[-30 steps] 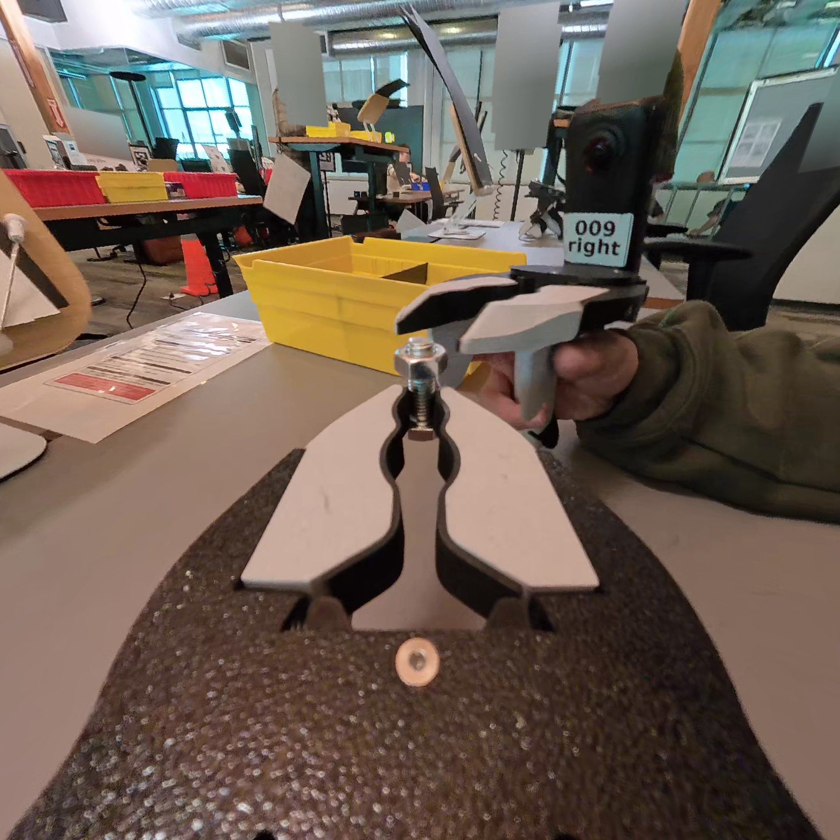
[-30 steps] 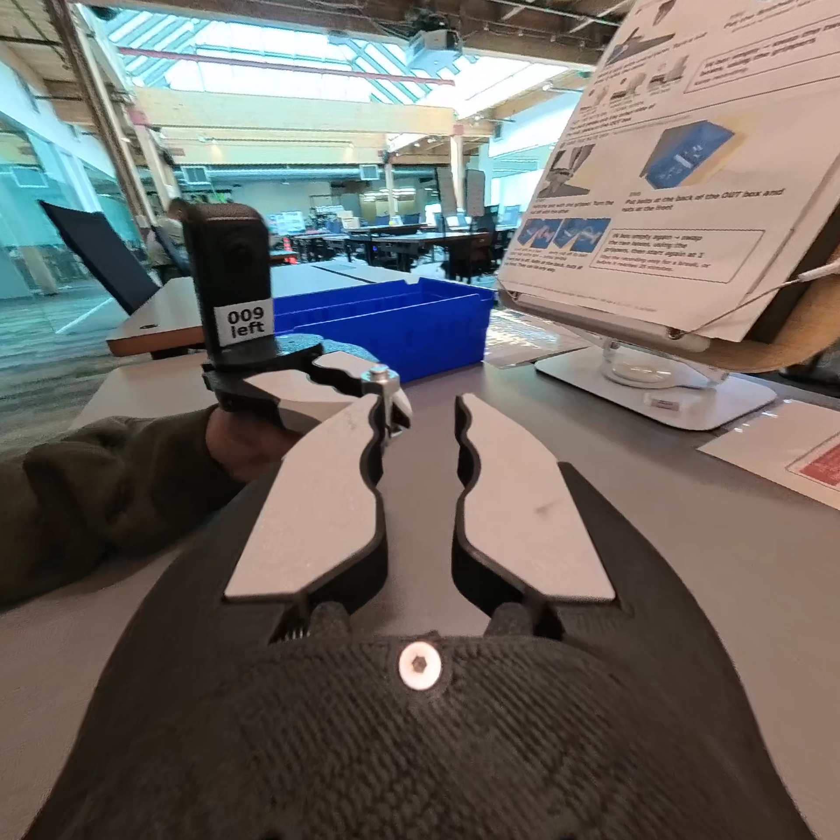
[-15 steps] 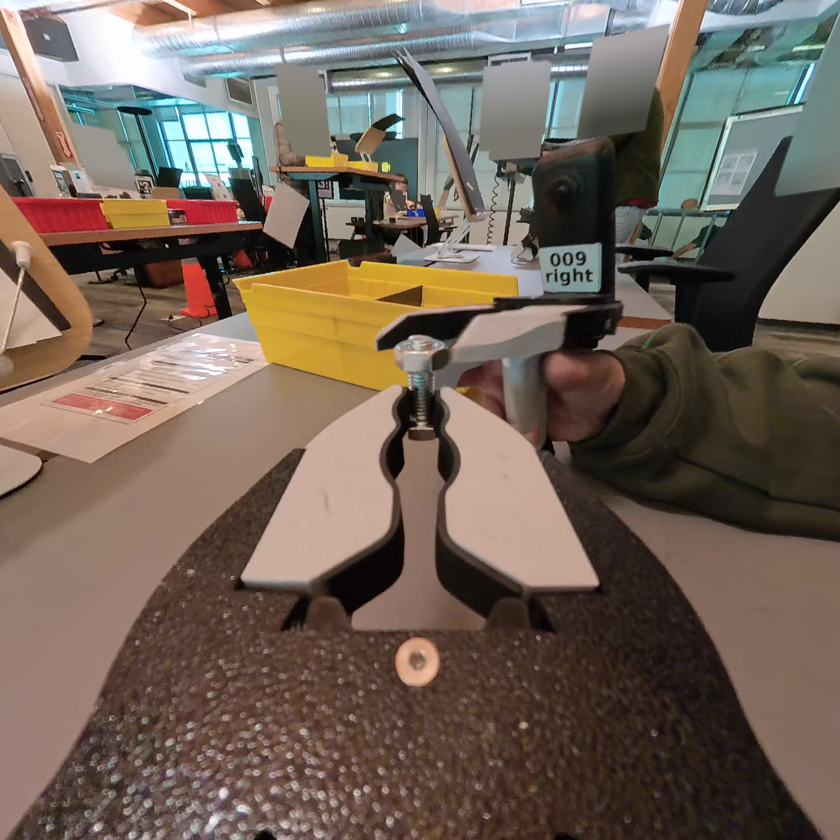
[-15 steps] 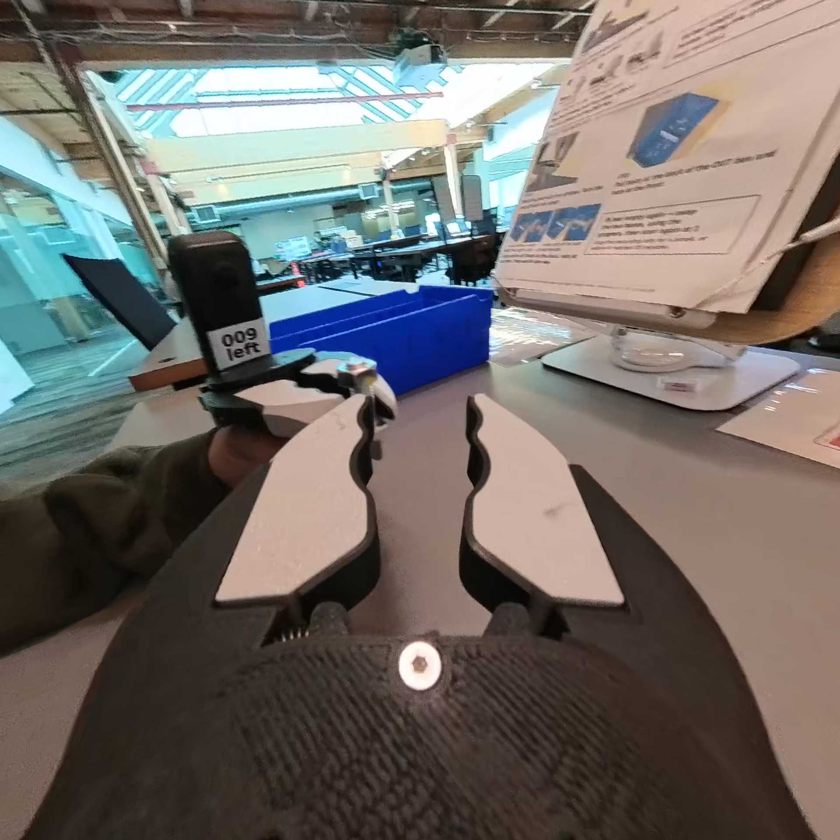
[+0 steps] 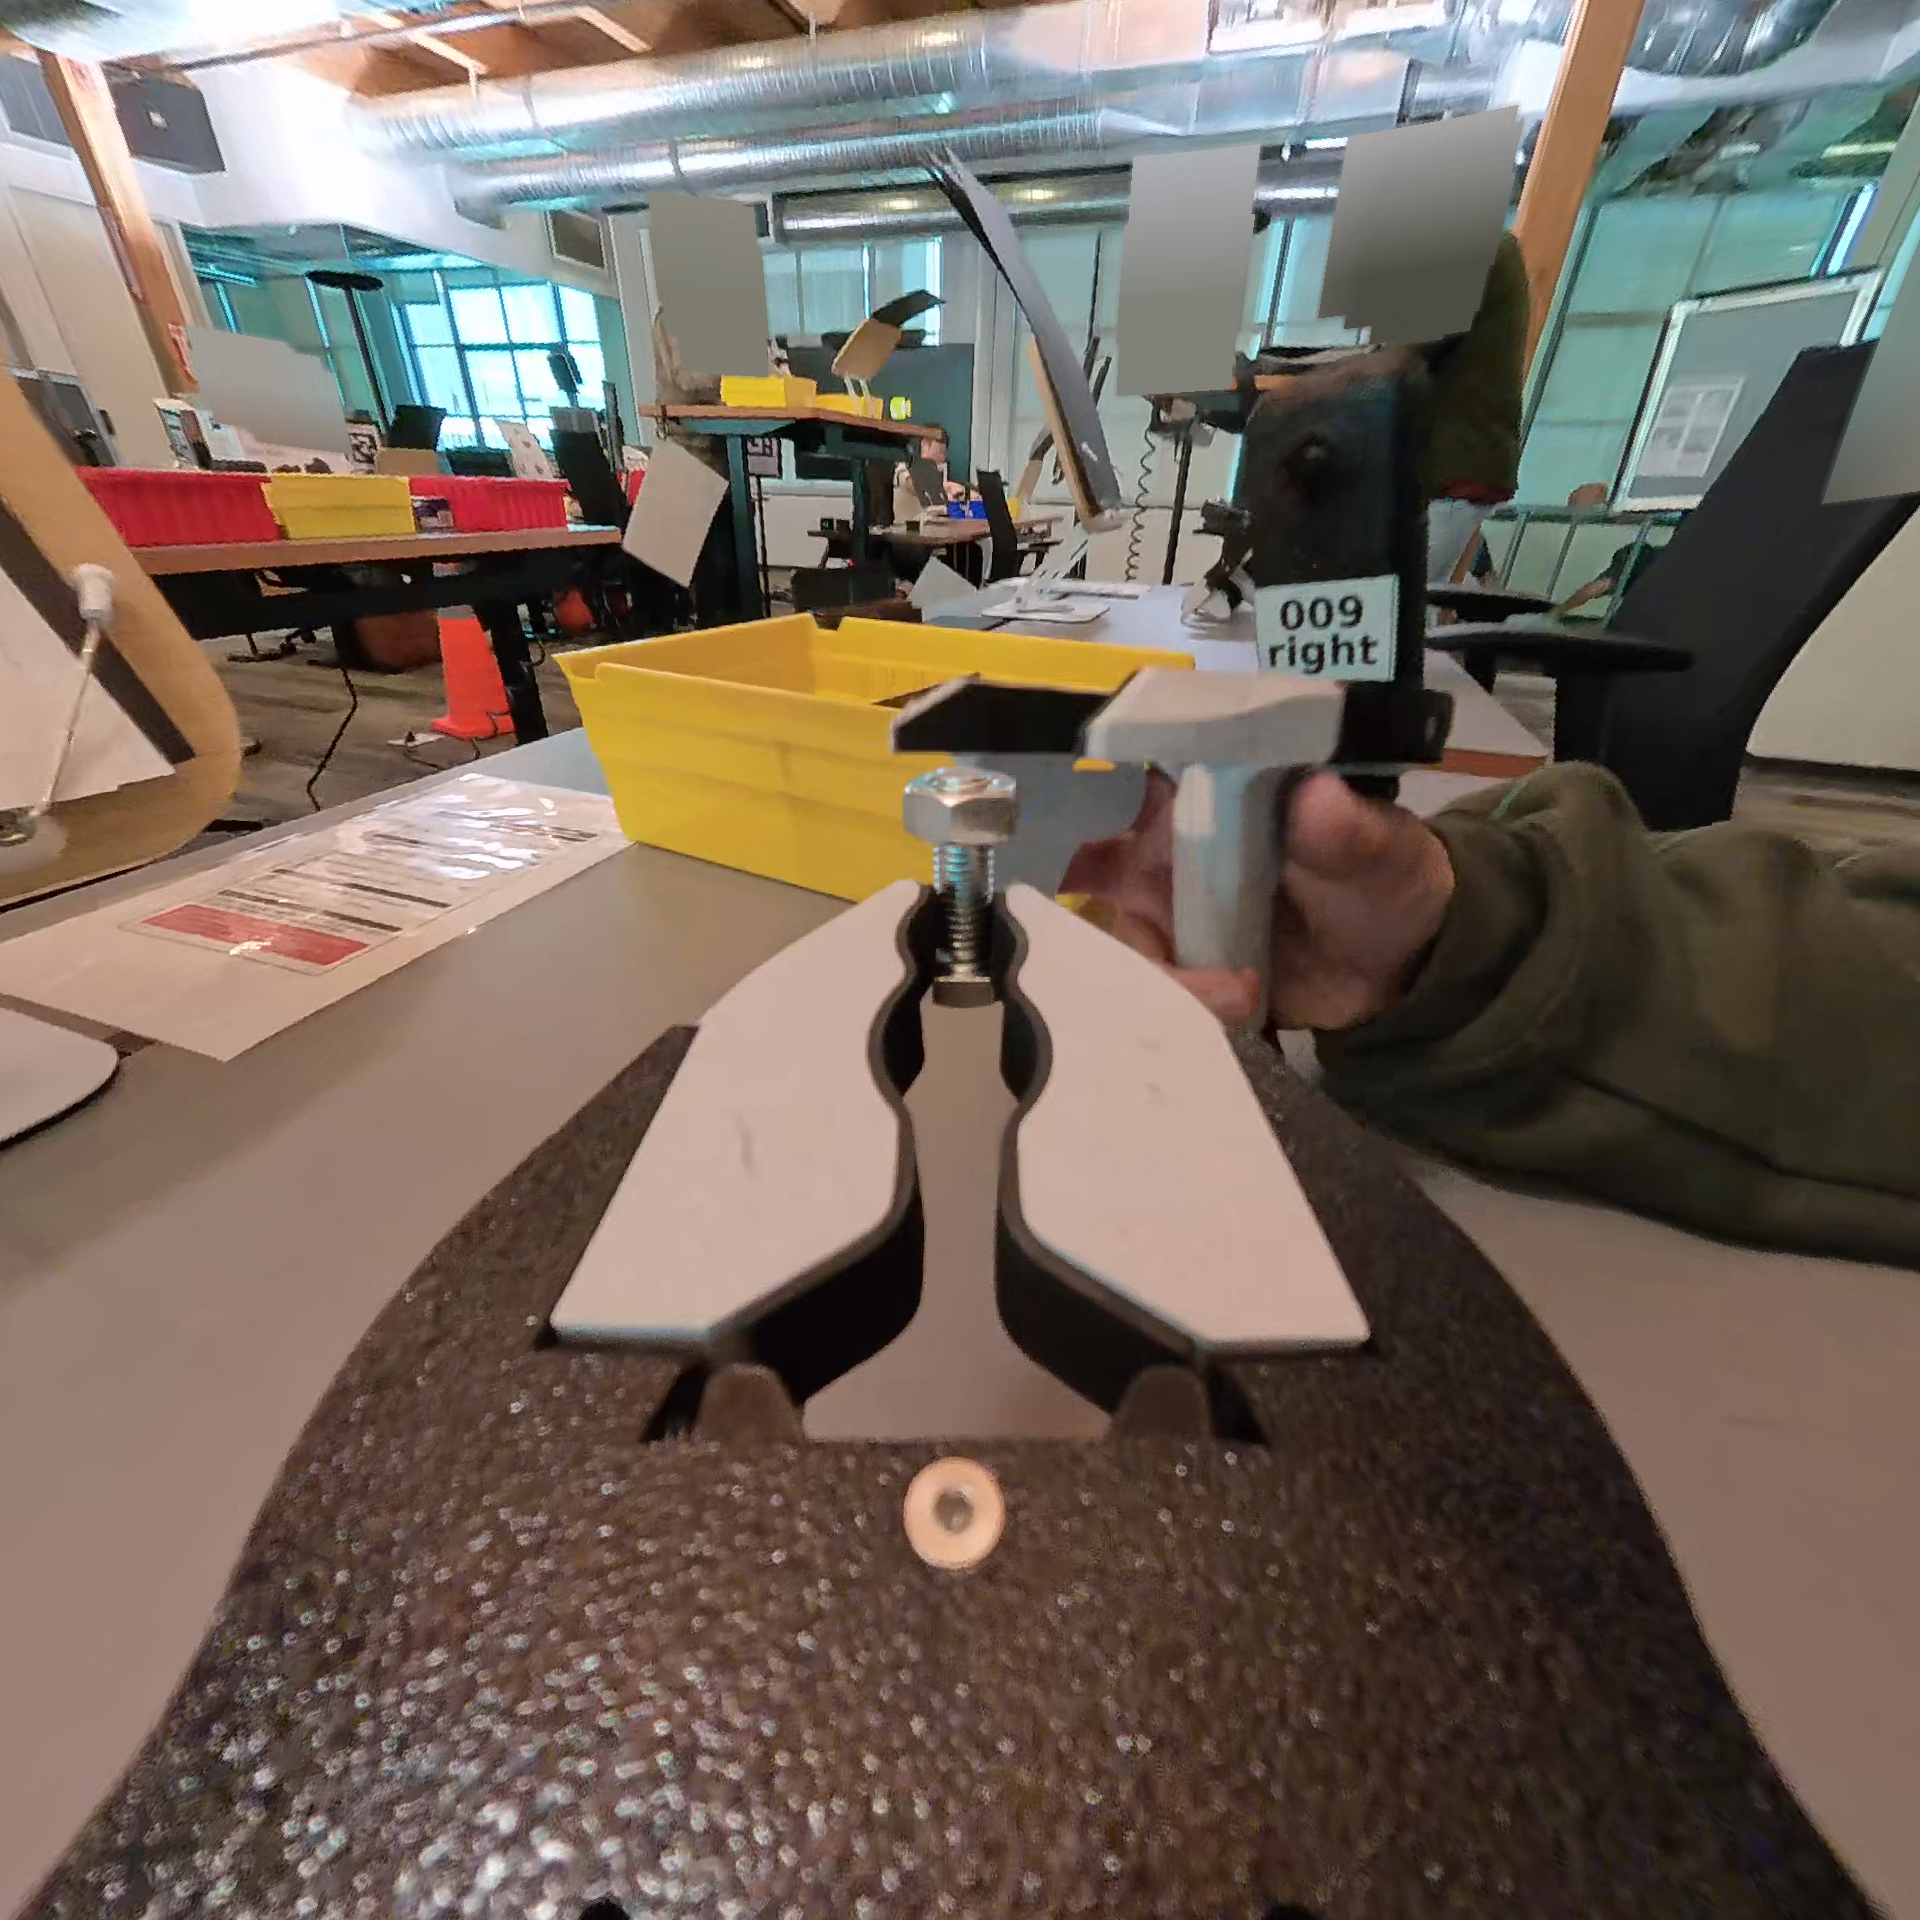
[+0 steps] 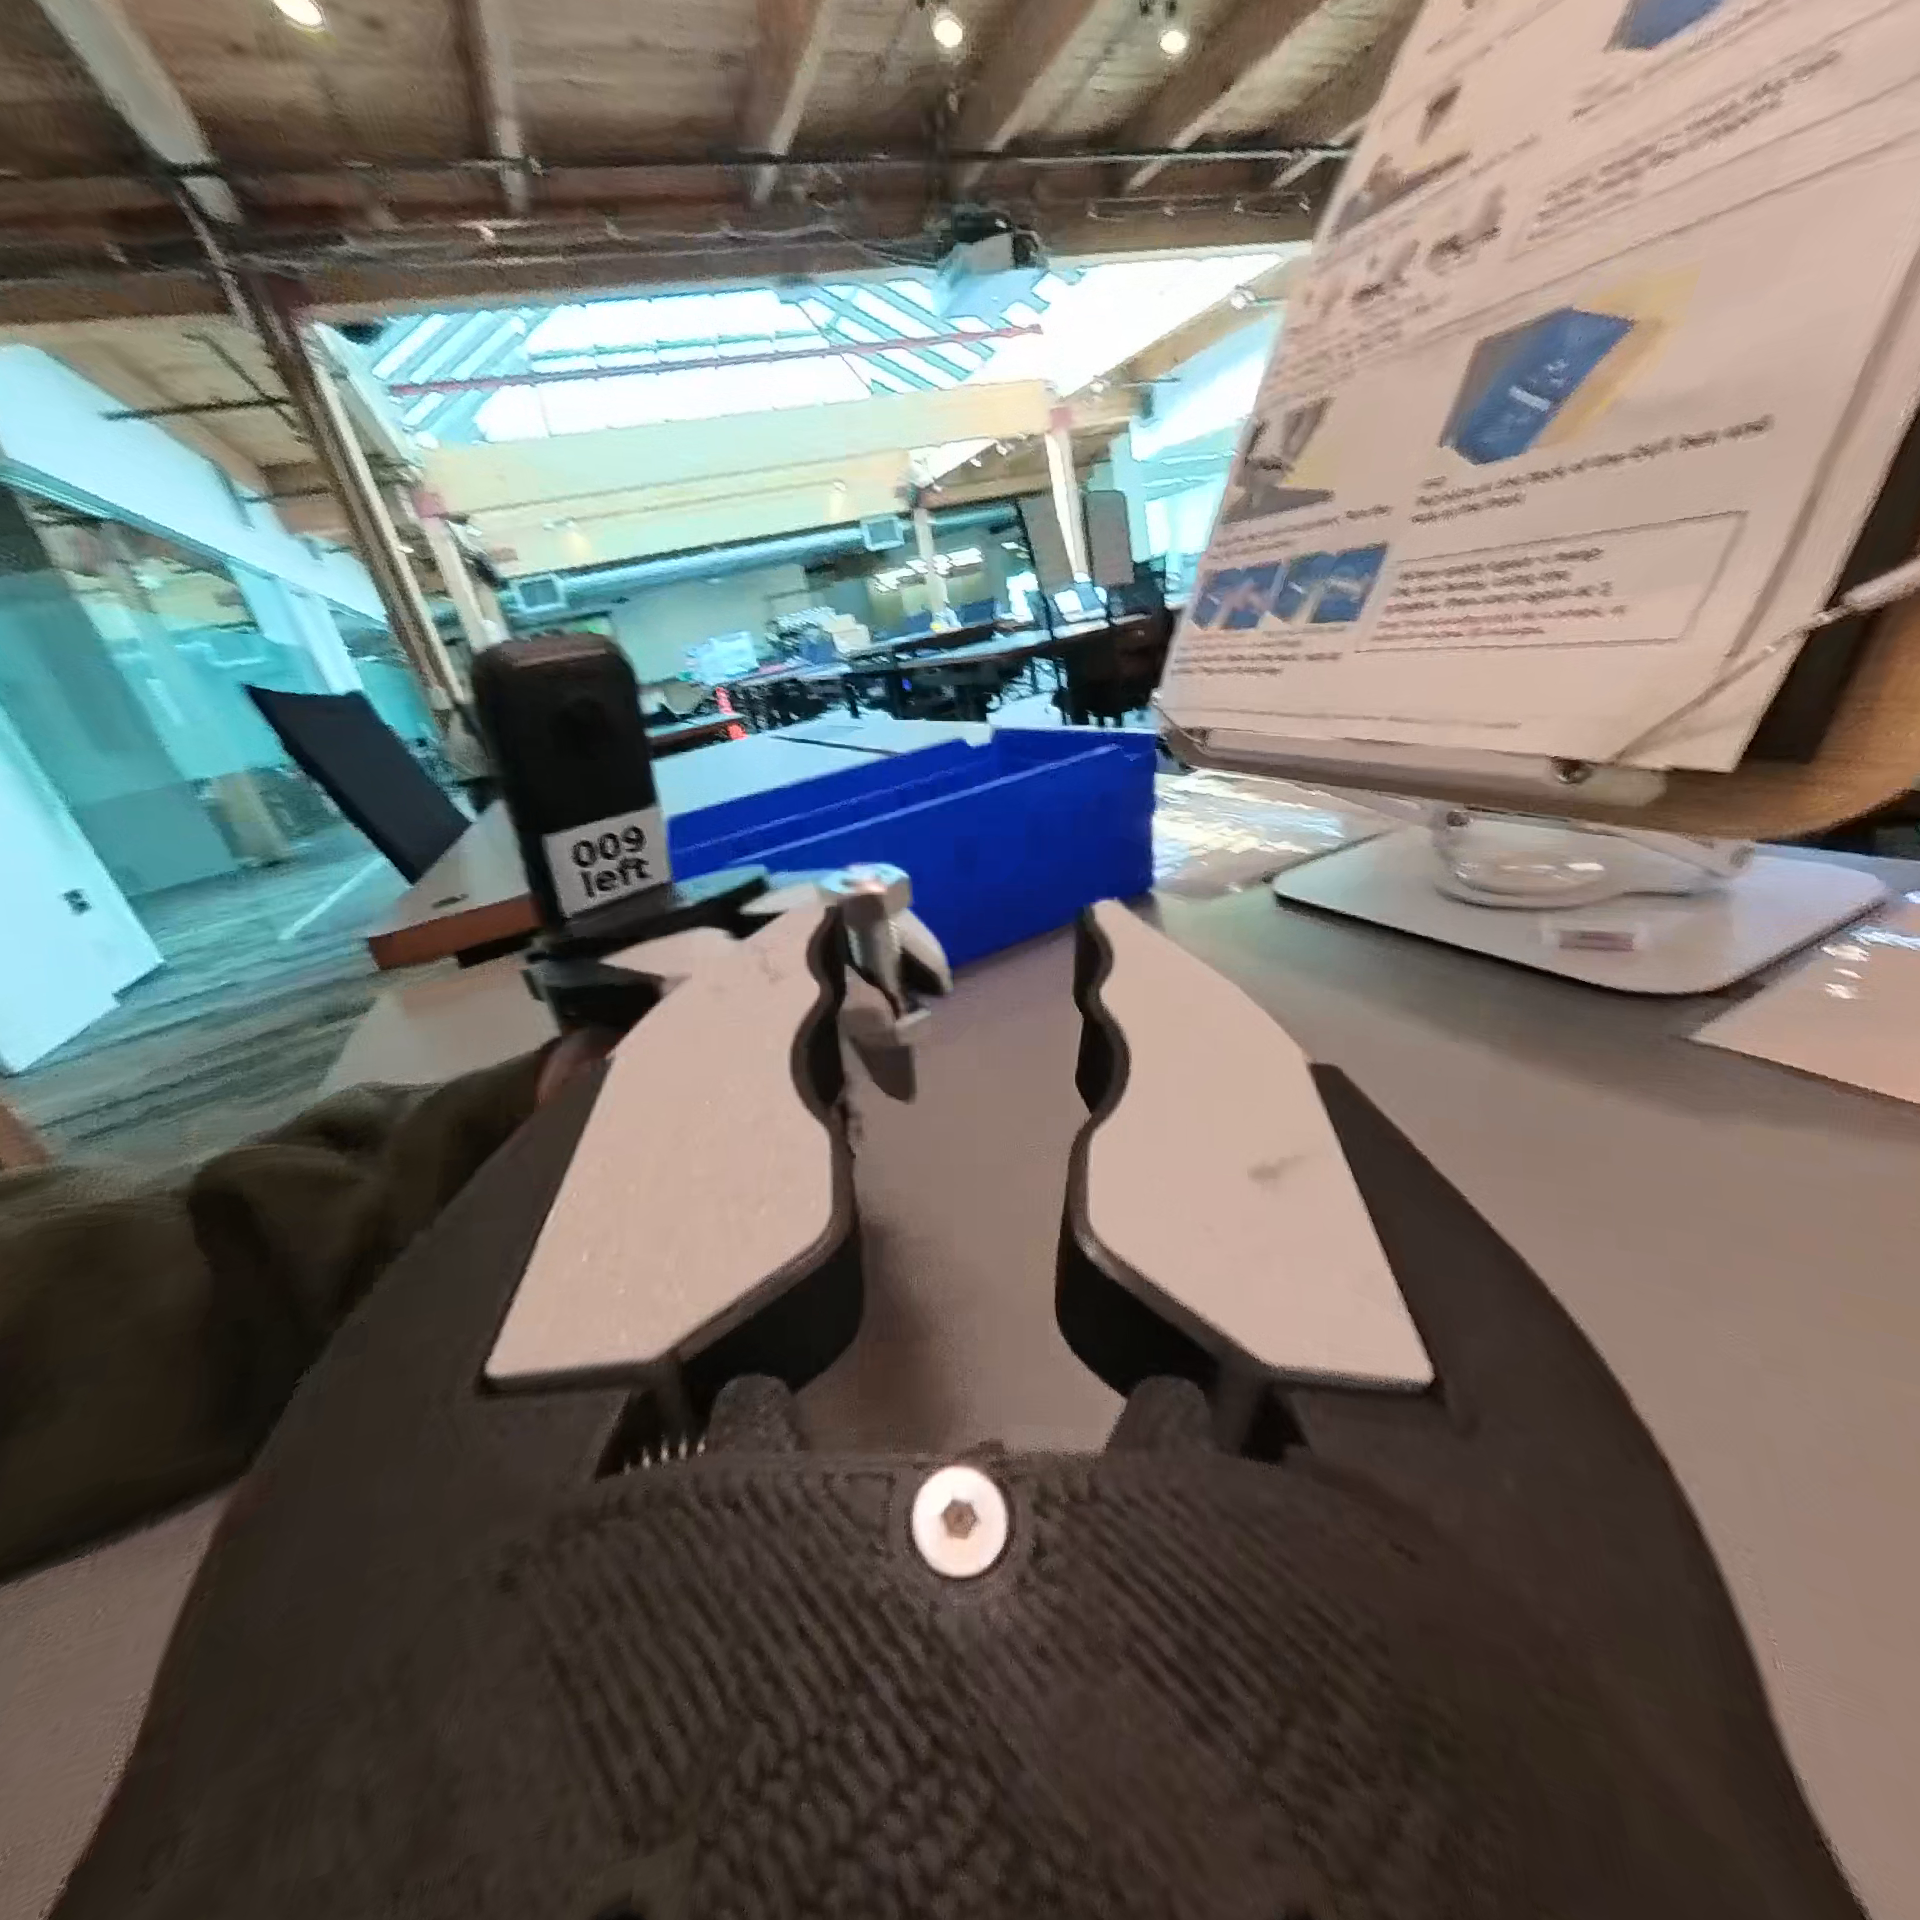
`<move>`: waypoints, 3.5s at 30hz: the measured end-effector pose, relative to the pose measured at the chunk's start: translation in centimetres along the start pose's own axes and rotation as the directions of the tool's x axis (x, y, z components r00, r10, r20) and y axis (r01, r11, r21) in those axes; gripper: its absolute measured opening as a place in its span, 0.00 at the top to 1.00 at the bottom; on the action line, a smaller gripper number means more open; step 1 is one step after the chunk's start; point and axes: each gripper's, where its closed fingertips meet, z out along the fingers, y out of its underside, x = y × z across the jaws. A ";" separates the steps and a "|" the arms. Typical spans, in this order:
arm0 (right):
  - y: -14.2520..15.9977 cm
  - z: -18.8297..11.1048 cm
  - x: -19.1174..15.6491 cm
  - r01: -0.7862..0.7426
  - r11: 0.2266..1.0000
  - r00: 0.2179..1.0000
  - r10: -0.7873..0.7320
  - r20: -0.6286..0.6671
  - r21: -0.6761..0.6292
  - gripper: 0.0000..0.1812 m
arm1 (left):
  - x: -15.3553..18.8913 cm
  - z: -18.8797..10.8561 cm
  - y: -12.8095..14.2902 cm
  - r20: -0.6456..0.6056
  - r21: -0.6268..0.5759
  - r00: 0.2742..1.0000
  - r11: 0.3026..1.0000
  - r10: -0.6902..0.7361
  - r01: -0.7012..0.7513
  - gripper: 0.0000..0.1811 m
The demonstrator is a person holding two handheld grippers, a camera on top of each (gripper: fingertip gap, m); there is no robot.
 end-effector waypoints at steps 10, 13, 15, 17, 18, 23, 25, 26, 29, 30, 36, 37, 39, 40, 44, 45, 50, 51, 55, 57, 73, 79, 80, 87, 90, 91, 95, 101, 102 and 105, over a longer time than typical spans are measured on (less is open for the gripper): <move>0.6 0.5 -0.1 0.067 0.997 0.997 -0.068 -0.033 -0.045 0.76 | 0.4 0.0 -0.6 -0.012 0.036 1.000 0.999 0.001 -0.001 0.95; -0.7 -0.5 1.5 0.007 0.999 0.995 -0.002 -0.102 0.051 0.82 | 0.0 -0.2 -0.6 0.004 0.037 1.000 0.999 0.004 -0.004 0.95; -0.9 -0.4 0.1 -0.019 0.998 1.000 0.019 0.000 0.055 0.79 | 0.2 0.1 -0.1 0.002 0.008 1.000 1.000 0.015 -0.015 0.95; -0.8 0.1 -1.3 -0.001 0.999 0.999 -0.002 0.055 0.046 0.78 | 0.8 0.5 0.3 -0.016 -0.018 0.999 0.999 0.039 -0.039 0.95; -0.4 0.4 -1.6 0.022 0.999 0.998 -0.024 0.059 0.025 0.78 | 1.0 0.7 0.4 -0.023 -0.026 0.999 0.998 0.049 -0.050 0.95; 0.7 0.9 -1.1 0.070 0.997 0.997 -0.070 0.014 -0.037 0.79 | 1.1 0.8 0.4 -0.023 -0.026 0.998 0.998 0.052 -0.053 0.95; 0.4 0.6 -0.8 0.040 0.999 0.999 -0.040 0.013 -0.023 0.77 | 0.7 0.4 -0.1 -0.008 0.007 1.000 1.000 0.030 -0.030 0.95; 0.2 0.4 -0.3 0.032 0.999 0.999 -0.032 -0.006 -0.010 0.77 | 0.5 0.2 -0.4 -0.007 0.025 1.000 0.999 0.021 -0.021 0.95; 0.2 -0.3 1.9 0.010 1.000 0.994 -0.011 -0.110 -0.006 0.82 | 0.4 0.0 -0.6 0.000 0.037 1.000 0.999 0.024 -0.024 0.95; 0.2 -0.3 1.4 0.002 1.000 0.997 -0.002 -0.075 -0.007 0.80 | 0.5 0.1 -0.4 -0.004 0.027 1.000 0.999 0.027 -0.026 0.95; 0.1 0.7 -1.8 0.090 0.996 0.995 -0.089 0.042 -0.010 0.78 | 1.2 0.8 0.4 -0.025 -0.023 0.998 0.998 0.062 -0.062 0.95; 0.3 0.8 -1.9 0.103 0.994 0.994 -0.103 0.038 -0.017 0.79 | 1.2 0.8 0.4 -0.025 -0.023 0.998 0.998 0.062 -0.063 0.95; 0.4 0.8 -1.8 0.109 0.994 0.994 -0.109 0.027 -0.020 0.83 | 1.2 0.8 0.3 -0.025 -0.020 0.998 0.998 0.060 -0.061 0.95; 0.4 0.8 -1.8 0.104 0.994 0.994 -0.103 0.032 -0.019 0.84 | 1.1 0.7 0.3 -0.022 -0.020 0.998 0.998 0.059 -0.060 0.95; 0.3 0.6 -1.6 0.101 0.995 0.995 -0.100 0.030 -0.020 0.84 | 1.0 0.6 0.1 -0.020 -0.003 0.999 0.999 0.045 -0.046 0.95; 0.1 0.5 -1.4 0.096 0.995 0.995 -0.096 0.026 -0.017 0.82 | 0.9 0.5 -0.1 -0.018 0.006 0.999 0.999 0.039 -0.039 0.95; -0.9 -0.6 0.5 0.062 0.998 0.997 -0.060 -0.052 0.028 0.83 | 0.7 0.2 -0.4 -0.015 0.025 0.999 0.999 0.031 -0.030 0.95; -0.9 -0.5 0.0 0.055 0.998 0.998 -0.054 -0.019 0.027 0.81 | 0.8 0.4 -0.3 -0.016 0.019 0.999 0.999 0.034 -0.033 0.95; -0.3 0.3 -1.9 0.114 0.993 0.992 -0.114 0.050 0.007 0.79 | 1.1 0.6 0.0 -0.029 0.001 0.998 0.999 0.049 -0.049 0.95; 0.1 0.6 -2.2 0.137 0.990 0.989 -0.136 0.050 -0.013 0.80 | 1.1 0.6 0.0 -0.028 0.002 0.998 0.999 0.047 -0.047 0.95; -0.4 0.2 -2.5 0.134 0.991 0.990 -0.135 0.040 0.019 0.83 | 1.3 0.8 0.4 -0.030 -0.022 0.997 0.997 0.072 -0.073 0.95; -0.4 -0.1 -2.2 0.118 0.993 0.993 -0.118 0.013 0.000 0.87 | 1.1 0.8 0.5 -0.018 -0.028 0.997 0.997 0.074 -0.074 0.95; -0.3 -0.1 -2.3 0.116 0.993 0.993 -0.116 0.013 -0.003 0.87 | 1.1 0.8 0.5 -0.016 -0.030 0.997 0.997 0.075 -0.075 0.95; -0.2 -0.2 -2.5 0.119 0.993 0.993 -0.119 0.023 -0.023 0.90 | 1.1 0.8 0.7 -0.019 -0.040 0.997 0.996 0.073 -0.074 0.95; 0.0 -0.3 -2.8 0.117 0.993 0.991 -0.115 0.069 -0.032 0.90 | 1.8 0.8 0.7 -0.074 -0.034 0.995 0.997 0.060 -0.063 0.95; 0.0 -0.3 -3.2 0.112 0.993 0.989 -0.108 0.103 -0.031 0.91 | 2.2 0.7 0.6 -0.109 -0.028 0.993 0.998 0.053 -0.057 0.95; -0.4 -1.2 -5.1 0.037 0.999 0.952 -0.035 0.304 -0.002 0.92 | 4.6 0.3 0.2 -0.281 -0.004 0.960 1.000 0.019 -0.021 0.95; -0.6 -1.7 -4.9 0.002 1.000 0.932 -0.014 0.363 0.031 1.00 | 5.0 0.4 0.3 -0.294 -0.006 0.955 1.000 0.025 -0.028 0.95; -0.6 -1.8 -4.8 0.002 0.999 0.933 -0.014 0.360 0.034 1.00 | 4.5 0.6 0.3 -0.263 -0.012 0.964 0.999 0.027 -0.031 0.95; 0.0 -1.2 -4.6 0.045 0.999 0.947 -0.042 0.317 -0.003 0.84 | 3.3 0.5 0.6 -0.193 -0.025 0.981 0.999 0.036 -0.041 0.95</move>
